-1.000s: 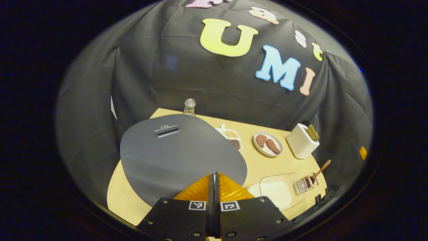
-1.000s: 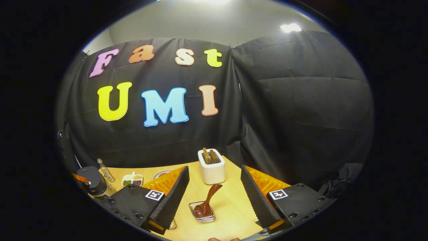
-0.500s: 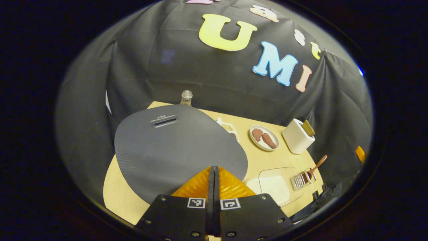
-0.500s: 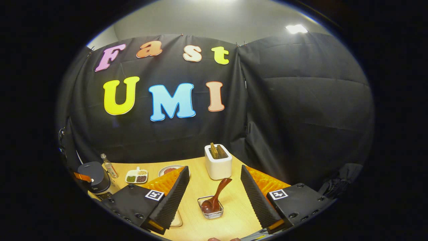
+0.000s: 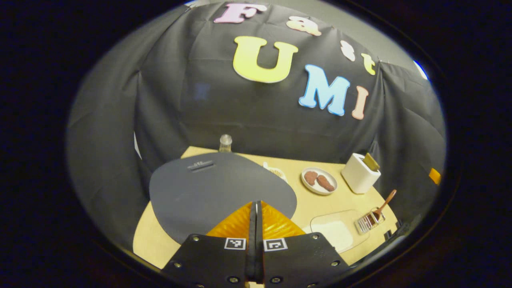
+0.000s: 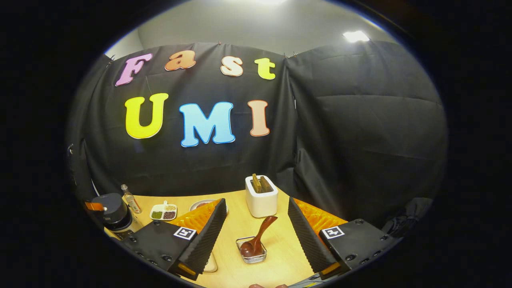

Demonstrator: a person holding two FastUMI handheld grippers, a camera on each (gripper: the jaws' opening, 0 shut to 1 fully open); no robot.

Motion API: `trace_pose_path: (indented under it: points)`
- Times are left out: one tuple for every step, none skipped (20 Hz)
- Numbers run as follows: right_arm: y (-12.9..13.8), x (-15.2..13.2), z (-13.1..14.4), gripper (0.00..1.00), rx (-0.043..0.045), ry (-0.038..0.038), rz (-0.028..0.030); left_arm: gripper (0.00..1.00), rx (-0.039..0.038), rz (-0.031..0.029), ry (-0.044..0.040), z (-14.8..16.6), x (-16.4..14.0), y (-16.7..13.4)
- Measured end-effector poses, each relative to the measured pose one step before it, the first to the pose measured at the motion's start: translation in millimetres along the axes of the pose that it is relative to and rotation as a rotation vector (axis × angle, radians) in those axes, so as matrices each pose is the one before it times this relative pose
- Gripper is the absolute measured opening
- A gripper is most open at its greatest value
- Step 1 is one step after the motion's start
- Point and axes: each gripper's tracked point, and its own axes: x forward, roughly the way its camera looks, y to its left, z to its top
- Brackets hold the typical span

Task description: Close the left gripper, press the button to open the rice cooker; take a wooden spoon from the chopstick holder with the right hand, scoop a spoonful of rice and pour it into the rice cooker, then put the wooden spoon back into the chopstick holder.

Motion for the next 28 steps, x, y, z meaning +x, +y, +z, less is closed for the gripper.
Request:
trace_pose_path:
  points:
    - [-3.59, 1.11, -1.41, 0.98, 0.01009, 0.0062, -0.00269, 0.0, 0.03975, 0.03203, -0.06879, 25.08, -8.24, 2.41]
    - [-1.5, 1.23, -0.89, 0.98, 0.01296, 0.00579, -0.00076, 0.0, 0.03987, 0.03643, -0.07312, 24.74, -8.17, 3.95]
    - [-2.0, 1.78, -1.4, 0.98, 0.01269, 0.00356, -0.00048, 0.02, 0.0277, 0.02742, -0.0715, 26.64, -7.14, 5.05]
    - [-0.14, 1.98, 0.52, 0.98, 0.00871, 0.0011, 0.00038, 0.0, 0.02142, 0.03211, -0.06452, 27.29, -9.54, 5.0]
    - [-1.28, 1.71, -0.44, 0.98, 0.00365, 0.00043, -0.0011, 0.0, 0.00603, 0.00751, -0.04831, 19.65, -11.36, 1.14]
    - [-0.3, 2.15, 0.3, 0.98, -0.00015, -0.00026, -0.0001, 0.01, -0.00237, 0.00017, -0.03758, 13.52, -7.94, -2.63]
    - [-0.36, 2.52, -0.24, 0.98, -0.00213, -0.00079, 0.00115, 0.01, -0.00494, 0.00835, -0.02771, 11.47, -9.54, 1.45]
    - [-0.3, 2.35, 0.56, 0.98, -0.00344, 0.00034, 0.0032, 0.0, -0.00574, 0.00176, -0.02372, 10.18, -8.93, 2.63]
    - [-0.19, 2.27, 0.06, 0.98, -0.00389, 0.00112, 0.00393, 0.01, 0.00056, 0.00997, -0.01292, 6.5, -5.68, 1.59]
    - [0.55, 1.77, -0.15, 0.98, -0.00346, 0.003, 0.00451, 0.02, 0.00465, 0.00651, -0.00999, 1.4, -9.2, 0.58]
    - [-0.01, 2.72, -0.82, 0.98, -0.0022, 0.00453, 0.00468, 0.07, 0.00745, 0.00196, -0.00376, 0.81, -6.85, -2.47]
    - [-0.04, 2.34, -0.35, 0.98, -0.00086, 0.00637, 0.00383, 0.24, 0.00467, 0.00058, -0.00609, -0.32, -3.3, -2.6]
    - [-0.53, 2.13, -2.95, 0.98, 0.00128, 0.01145, 0.00463, 0.41, -0.0004, -0.00508, 0.00719, -2.25, -2.45, -5.01]
    - [0.76, 4.15, -1.71, 0.98, 0.00402, 0.01456, 0.00615, 0.58, -0.00125, -0.00378, 0.01817, -8.72, -5.72, -5.92]
    - [1.48, 4.2, -1.22, 0.98, 0.00479, 0.01551, 0.00556, 0.75, 0.0038, 0.00614, 0.02508, -7.98, -3.93, -3.0]
    - [0.63, 2.1, 0.39, 0.98, 0.00287, 0.00816, 0.00369, 0.92, 0.0071, 0.01132, 0.02046, -7.16, -1.72, -0.72]
    - [-1.24, 2.8, 1.54, 0.98, -0.00388, -0.0013, 0.00179, 0.92, 0.00149, 0.00662, 0.01306, -5.36, 0.1, -2.62]
    - [-0.73, 3.37, -0.04, 0.98, -0.00866, -0.00126, 0.00295, 0.92, -0.00756, -0.00006, 0.01306, -4.93, 0.3, -5.5]
    - [-0.21, 5.69, -3.65, 0.98, -0.00246, 0.00984, 0.00787, 0.92, -0.01101, 0.00108, 0.0165, -4.37, -0.26, -6.17]
    - [0.73, 7.01, -5.95, 0.98, 0.00625, 0.03092, 0.01465, 0.92, -0.0076, 0.01267, 0.01813, -4.98, 1.16, -3.13]
    - [-1.13, 6.12, -9.95, 0.98, 0.01258, 0.04148, 0.0163, 0.92, -0.00687, 0.02071, 0.01247, -0.15, -0.36, 0.12]
    - [-2.98, 7.19, -3.48, 0.98, 0.01555, 0.02181, 0.01012, 0.93, -0.01026, 0.01373, 0.00109, 0.85, 0.57, -2.2]
    - [-5.52, 10.52, -1.11, 0.93, 0.01652, 0.01451, 0.00456, 0.92, -0.00856, 0.00109, -0.00256, 3.17, 0.26, -6.81]
    - [-4.36, 10.49, -6.38, 0.98, 0.01908, 0.02904, 0.01027, 0.92, 0.00101, 0.00592, -0.0005, -0.02, -0.67, -6.22]
    - [-2.57, 10.1, -9.08, 0.98, 0.02334, 0.03684, 0.01662, 0.92, 0.00957, 0.01708, 0.00385, 1.57, 0.18, -3.29]
    - [-4.36, 8.56, -7.32, 0.98, 0.02684, 0.03606, 0.01246, 0.92, 0.0059, 0.01569, 0.00126, -0.93, 1.31, -1.72]
    - [-6.01, 10.68, -6.17, 0.98, 0.02542, 0.0331, 0.00828, 0.92, -0.00026, 0.01375, 0.00205, 1.49, -0.93, -4.1]
    - [-4.0, 8.18, -5.33, 0.98, 0.02287, 0.02932, 0.00818, 0.92, -0.00523, 0.01041, 0.00363, 1.21, -1.81, -6.07]
